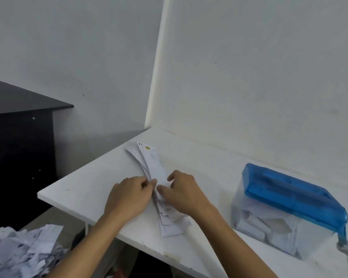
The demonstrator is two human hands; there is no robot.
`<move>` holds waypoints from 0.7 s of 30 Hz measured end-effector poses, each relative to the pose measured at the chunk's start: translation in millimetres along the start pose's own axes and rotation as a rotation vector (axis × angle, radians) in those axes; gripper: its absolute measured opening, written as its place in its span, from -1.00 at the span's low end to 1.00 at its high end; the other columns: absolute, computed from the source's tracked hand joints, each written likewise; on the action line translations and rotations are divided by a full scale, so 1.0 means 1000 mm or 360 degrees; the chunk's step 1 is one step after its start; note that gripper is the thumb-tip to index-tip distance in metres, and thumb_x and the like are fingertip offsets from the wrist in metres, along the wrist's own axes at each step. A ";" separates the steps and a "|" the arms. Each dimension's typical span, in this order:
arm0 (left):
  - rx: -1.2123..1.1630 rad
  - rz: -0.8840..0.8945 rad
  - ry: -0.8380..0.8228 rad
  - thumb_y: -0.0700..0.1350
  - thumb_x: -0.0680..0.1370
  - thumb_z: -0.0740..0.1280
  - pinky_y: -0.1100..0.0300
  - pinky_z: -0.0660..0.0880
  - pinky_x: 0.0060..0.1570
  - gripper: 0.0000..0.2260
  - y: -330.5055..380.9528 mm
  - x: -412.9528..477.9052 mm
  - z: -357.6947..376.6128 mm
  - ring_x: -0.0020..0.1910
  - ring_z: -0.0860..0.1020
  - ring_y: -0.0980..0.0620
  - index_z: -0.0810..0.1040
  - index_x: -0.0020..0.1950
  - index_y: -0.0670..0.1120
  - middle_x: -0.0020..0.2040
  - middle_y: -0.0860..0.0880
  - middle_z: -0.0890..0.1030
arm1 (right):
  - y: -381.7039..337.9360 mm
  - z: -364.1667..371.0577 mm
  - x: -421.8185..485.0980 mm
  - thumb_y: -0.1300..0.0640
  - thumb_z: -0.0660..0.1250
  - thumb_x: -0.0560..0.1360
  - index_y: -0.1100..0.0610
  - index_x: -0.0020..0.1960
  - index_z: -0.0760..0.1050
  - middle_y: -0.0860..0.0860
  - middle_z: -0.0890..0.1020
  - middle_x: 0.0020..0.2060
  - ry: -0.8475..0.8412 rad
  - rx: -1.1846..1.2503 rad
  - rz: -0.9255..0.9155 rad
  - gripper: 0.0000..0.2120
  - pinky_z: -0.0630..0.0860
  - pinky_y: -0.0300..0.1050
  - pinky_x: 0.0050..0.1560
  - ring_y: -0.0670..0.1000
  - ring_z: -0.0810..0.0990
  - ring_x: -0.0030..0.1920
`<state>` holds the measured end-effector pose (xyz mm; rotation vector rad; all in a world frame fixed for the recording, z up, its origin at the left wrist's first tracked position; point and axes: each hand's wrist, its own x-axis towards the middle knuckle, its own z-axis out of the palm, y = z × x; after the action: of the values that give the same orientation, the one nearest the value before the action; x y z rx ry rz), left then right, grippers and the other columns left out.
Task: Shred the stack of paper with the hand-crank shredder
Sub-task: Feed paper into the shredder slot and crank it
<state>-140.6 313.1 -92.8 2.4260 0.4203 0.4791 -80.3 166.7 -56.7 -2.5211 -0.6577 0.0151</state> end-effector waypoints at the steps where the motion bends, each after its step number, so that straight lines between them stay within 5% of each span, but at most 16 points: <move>1: 0.0034 0.0023 -0.0005 0.19 0.67 0.17 0.06 0.36 -0.10 -0.62 0.000 0.000 0.000 -0.24 0.51 0.09 0.49 -0.26 0.05 -0.29 0.10 0.57 | 0.001 0.006 0.003 -0.19 0.33 0.52 0.11 0.31 0.46 0.03 0.55 0.15 -0.0002 -0.0018 0.0032 -0.51 0.51 -0.10 0.10 0.03 0.55 0.15; 8: -0.0093 0.0066 -0.0042 0.19 0.63 0.27 0.10 0.39 -0.04 -0.74 -0.004 0.000 -0.001 -0.20 0.52 0.20 0.55 -0.16 0.09 -0.22 0.17 0.59 | 0.016 0.017 0.002 -0.05 0.50 0.45 -0.01 0.36 0.48 -0.08 0.60 0.03 0.0113 0.0541 0.0171 -0.48 0.48 -0.26 -0.05 -0.08 0.60 -0.01; 13: -0.0151 0.0035 -0.0069 0.21 0.60 0.31 0.09 0.45 -0.01 -0.75 -0.005 -0.001 0.000 -0.14 0.54 0.21 0.54 -0.15 0.09 -0.18 0.18 0.62 | 0.027 0.016 0.004 0.10 0.50 0.44 0.03 0.34 0.55 -0.03 0.67 0.05 0.0255 0.0832 0.0268 -0.52 0.63 0.03 0.10 -0.01 0.66 0.04; 21: -0.0332 0.0024 -0.0036 0.16 0.62 0.32 0.23 0.39 -0.19 -0.83 -0.005 -0.002 0.000 -0.12 0.54 0.19 0.54 -0.06 0.09 -0.10 0.17 0.60 | 0.037 0.000 0.000 0.26 0.42 0.50 0.12 0.28 0.60 -0.01 0.73 0.06 0.0220 0.1542 0.0303 -0.65 0.63 0.07 0.16 0.05 0.70 0.08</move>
<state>-143.8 316.4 -96.4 2.2324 0.3252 0.4771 -63.6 139.1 -75.0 -1.6131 -0.2435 0.1804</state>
